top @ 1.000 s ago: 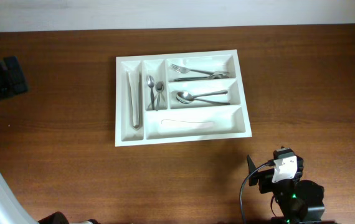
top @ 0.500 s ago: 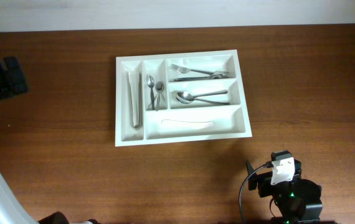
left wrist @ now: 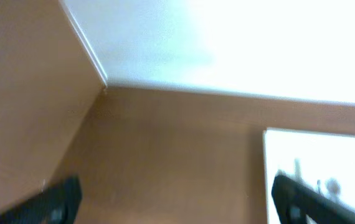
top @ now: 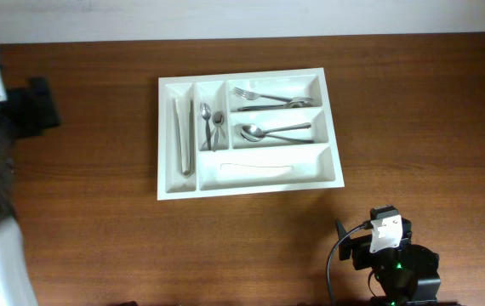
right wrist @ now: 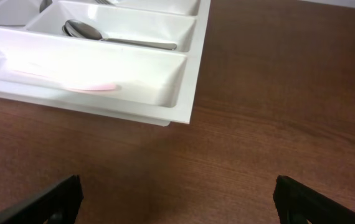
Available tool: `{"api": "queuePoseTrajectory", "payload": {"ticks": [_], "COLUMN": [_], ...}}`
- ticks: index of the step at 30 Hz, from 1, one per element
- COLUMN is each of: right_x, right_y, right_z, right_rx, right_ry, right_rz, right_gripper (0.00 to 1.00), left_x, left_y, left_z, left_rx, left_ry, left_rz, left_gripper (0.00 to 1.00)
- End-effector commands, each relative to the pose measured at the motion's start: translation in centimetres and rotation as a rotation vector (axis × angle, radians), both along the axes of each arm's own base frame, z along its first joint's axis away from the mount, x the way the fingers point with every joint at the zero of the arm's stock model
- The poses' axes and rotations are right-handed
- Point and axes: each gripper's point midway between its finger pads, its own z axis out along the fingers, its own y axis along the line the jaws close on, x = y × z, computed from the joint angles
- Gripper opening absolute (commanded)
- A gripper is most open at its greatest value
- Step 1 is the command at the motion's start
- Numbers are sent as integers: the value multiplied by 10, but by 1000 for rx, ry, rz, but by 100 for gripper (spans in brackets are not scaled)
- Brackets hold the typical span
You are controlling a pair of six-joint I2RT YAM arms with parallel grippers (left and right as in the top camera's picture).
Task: Pack container
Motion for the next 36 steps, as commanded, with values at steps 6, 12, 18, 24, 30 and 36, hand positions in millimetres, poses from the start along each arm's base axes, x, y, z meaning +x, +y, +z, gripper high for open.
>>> {"api": "queuePoseTrajectory", "payload": {"ticks": [6,12,18,24,30,36], "right_x": [0,0,0,0,0,0], "right_y": [3,3,3,3,3,3], "right_z": [0,0,0,0,0,0], "right_rx": [14,14,14,14,14,14], "right_ry": [-4,-4,-4,-4,-4,-4], "right_rz": [11,11,11,11,11,11], "right_gripper": [99,99,99,99,99,99], "left_x": [-35,-65,-78,-82,-83,-84], "left_y": [-68,-85,-89,-94,-93,-93], "left_z": [-46,-137,-195,-226,-244,-262], "left_rx": [40,30,21,16,18,17], "left_ry": [-277,-269,-327,-372,-373,-366], "left_rz": [-187,-252,-271,-299,-294,-294], "left_gripper": [99,99,99,99,99,99]}}
